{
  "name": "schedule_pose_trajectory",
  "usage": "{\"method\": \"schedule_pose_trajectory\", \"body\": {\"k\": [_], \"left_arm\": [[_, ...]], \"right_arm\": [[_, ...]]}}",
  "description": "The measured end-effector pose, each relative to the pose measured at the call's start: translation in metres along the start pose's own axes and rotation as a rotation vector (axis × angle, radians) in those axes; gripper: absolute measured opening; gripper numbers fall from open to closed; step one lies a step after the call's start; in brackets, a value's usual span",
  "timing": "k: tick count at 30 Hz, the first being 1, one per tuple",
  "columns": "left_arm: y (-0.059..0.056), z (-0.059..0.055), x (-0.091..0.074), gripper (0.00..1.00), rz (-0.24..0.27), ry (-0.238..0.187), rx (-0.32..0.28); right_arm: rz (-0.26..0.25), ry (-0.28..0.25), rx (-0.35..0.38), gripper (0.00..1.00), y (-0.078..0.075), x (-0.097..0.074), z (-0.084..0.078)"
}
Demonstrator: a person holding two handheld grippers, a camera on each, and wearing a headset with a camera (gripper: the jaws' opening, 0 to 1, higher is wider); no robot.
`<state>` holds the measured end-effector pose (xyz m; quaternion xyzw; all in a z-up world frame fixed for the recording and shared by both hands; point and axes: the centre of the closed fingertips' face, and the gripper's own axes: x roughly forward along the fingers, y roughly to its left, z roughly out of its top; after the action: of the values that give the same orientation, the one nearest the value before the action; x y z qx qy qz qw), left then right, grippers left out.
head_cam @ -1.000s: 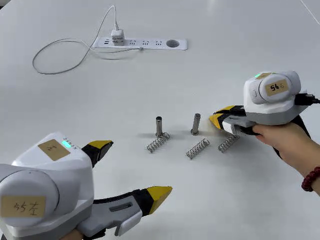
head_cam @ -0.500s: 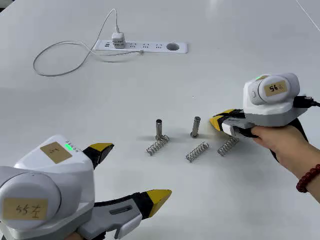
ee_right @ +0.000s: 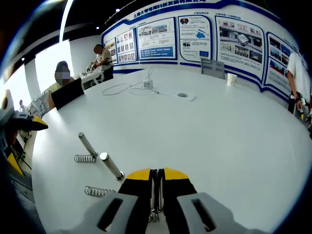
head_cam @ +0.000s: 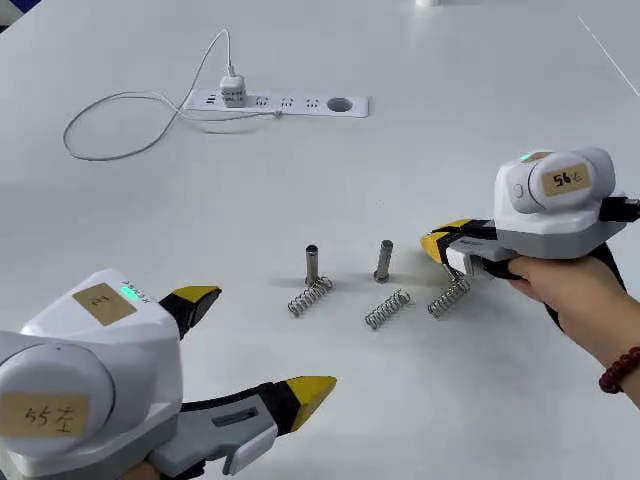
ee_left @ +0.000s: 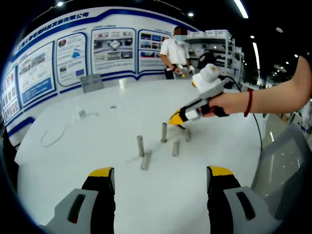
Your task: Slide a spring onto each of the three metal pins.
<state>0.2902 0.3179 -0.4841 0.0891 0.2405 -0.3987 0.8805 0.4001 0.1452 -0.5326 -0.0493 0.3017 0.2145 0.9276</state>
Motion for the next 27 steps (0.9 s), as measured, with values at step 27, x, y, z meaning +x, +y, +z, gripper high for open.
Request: {"method": "schedule_pose_trajectory", "body": {"k": [27], "left_arm": [[-0.001,0.007,-0.008,0.78,0.009,-0.028,0.012]], "right_arm": [[-0.032,-0.014,-0.048,0.09,0.006,-0.037,-0.002]]}}
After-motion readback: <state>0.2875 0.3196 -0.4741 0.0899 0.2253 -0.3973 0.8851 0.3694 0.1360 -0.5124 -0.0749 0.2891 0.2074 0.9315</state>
